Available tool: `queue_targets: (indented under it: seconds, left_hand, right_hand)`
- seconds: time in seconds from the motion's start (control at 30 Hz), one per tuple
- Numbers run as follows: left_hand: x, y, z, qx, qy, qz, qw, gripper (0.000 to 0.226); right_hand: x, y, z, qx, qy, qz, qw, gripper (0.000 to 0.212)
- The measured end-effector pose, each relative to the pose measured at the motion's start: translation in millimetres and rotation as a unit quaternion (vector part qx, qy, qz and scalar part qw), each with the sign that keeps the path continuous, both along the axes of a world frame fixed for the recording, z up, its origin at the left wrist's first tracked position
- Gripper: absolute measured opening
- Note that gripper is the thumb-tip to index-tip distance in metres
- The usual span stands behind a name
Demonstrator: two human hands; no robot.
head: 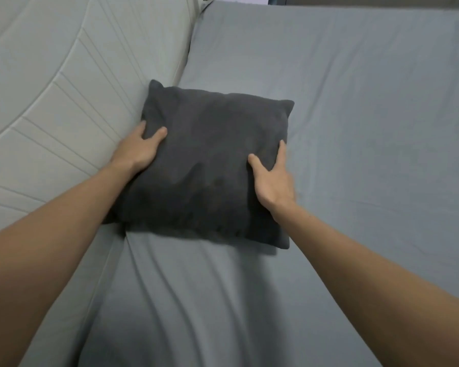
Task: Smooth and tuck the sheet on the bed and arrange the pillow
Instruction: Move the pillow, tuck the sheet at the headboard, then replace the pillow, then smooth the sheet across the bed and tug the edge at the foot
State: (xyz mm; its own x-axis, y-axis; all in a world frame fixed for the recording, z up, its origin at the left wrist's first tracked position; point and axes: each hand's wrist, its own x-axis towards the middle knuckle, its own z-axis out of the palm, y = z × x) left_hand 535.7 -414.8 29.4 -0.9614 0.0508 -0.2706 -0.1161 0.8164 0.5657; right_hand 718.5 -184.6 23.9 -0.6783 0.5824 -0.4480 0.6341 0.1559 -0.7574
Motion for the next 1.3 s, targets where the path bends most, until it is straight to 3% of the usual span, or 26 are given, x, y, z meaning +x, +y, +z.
queue_targets:
  seconds: [0.1, 0.2, 0.27, 0.33, 0.4, 0.47, 0.53, 0.63, 0.83, 0.97, 1.0, 1.07, 1.13, 1.2, 1.3]
  left_hand:
    - [10.0, 3.3, -9.2, -0.100, -0.025, -0.024, 0.994, 0.078]
    - [37.0, 18.0, 9.1, -0.133, 0.096, -0.011, 0.986, 0.063]
    - [78.2, 21.9, 15.2, -0.123, 0.173, -0.042, 0.976, 0.056]
    - [135.4, 16.1, 9.8, -0.123, 0.198, -0.086, 0.969, 0.056]
    - [191.4, 0.6, -3.8, -0.151, 0.206, -0.130, 0.958, 0.062]
    - [245.2, -23.7, -25.2, -0.193, 0.182, -0.151, 0.952, 0.067]
    - [289.9, -52.0, -51.1, -0.228, 0.086, -0.140, 0.960, 0.074]
    - [333.1, -104.6, -87.4, -0.263, -0.010, -0.130, 0.956, 0.078]
    - [379.8, -177.0, -103.5, -0.307, 0.079, -0.083, 0.945, 0.067]
    - [403.3, -201.7, -91.8, -0.292, 0.061, -0.025, 0.954, 0.056]
    - [407.1, -196.9, -88.0, -0.293, 0.075, -0.022, 0.953, 0.055]
    - [425.9, -186.4, -83.8, -0.284, 0.119, -0.040, 0.950, 0.054]
    - [452.3, -186.2, -88.3, -0.277, 0.122, -0.072, 0.950, 0.057]
    - [488.1, -212.1, -98.1, -0.298, 0.088, -0.045, 0.949, 0.061]
    - [526.4, -252.8, -105.4, -0.324, 0.068, 0.031, 0.943, 0.062]
  right_hand:
    - [4.7, 6.5, -3.9, -0.055, -0.097, 0.056, 0.992, 0.088]
    - [10.9, 6.5, 2.6, -0.009, -0.121, 0.056, 0.991, 0.090]
    - [26.2, -5.1, 7.5, 0.165, -0.068, 0.079, 0.981, 0.082]
    - [50.7, -23.9, 10.1, 0.326, 0.053, 0.127, 0.936, 0.066]
    - [79.9, -49.4, 2.3, 0.384, 0.165, 0.222, 0.881, 0.050]
    - [115.8, -80.5, -14.5, 0.343, 0.159, 0.374, 0.847, 0.046]
    - [148.7, -108.6, -36.3, 0.281, 0.048, 0.506, 0.814, 0.058]
    - [177.0, -140.6, -70.2, 0.266, -0.045, 0.573, 0.774, 0.072]
    - [209.2, -213.9, -81.1, 0.256, -0.020, 0.643, 0.722, 0.083]
    - [227.6, -232.6, -69.1, 0.181, 0.047, 0.743, 0.642, 0.077]
    - [229.5, -231.4, -66.0, 0.167, 0.087, 0.743, 0.643, 0.073]
    - [233.3, -231.4, -62.8, 0.197, 0.145, 0.679, 0.693, 0.065]
    - [234.0, -227.7, -66.5, 0.258, 0.096, 0.613, 0.740, 0.068]
    - [240.8, -238.2, -73.0, 0.277, 0.027, 0.640, 0.716, 0.075]
    - [258.6, -264.9, -79.5, 0.276, 0.029, 0.696, 0.663, 0.080]
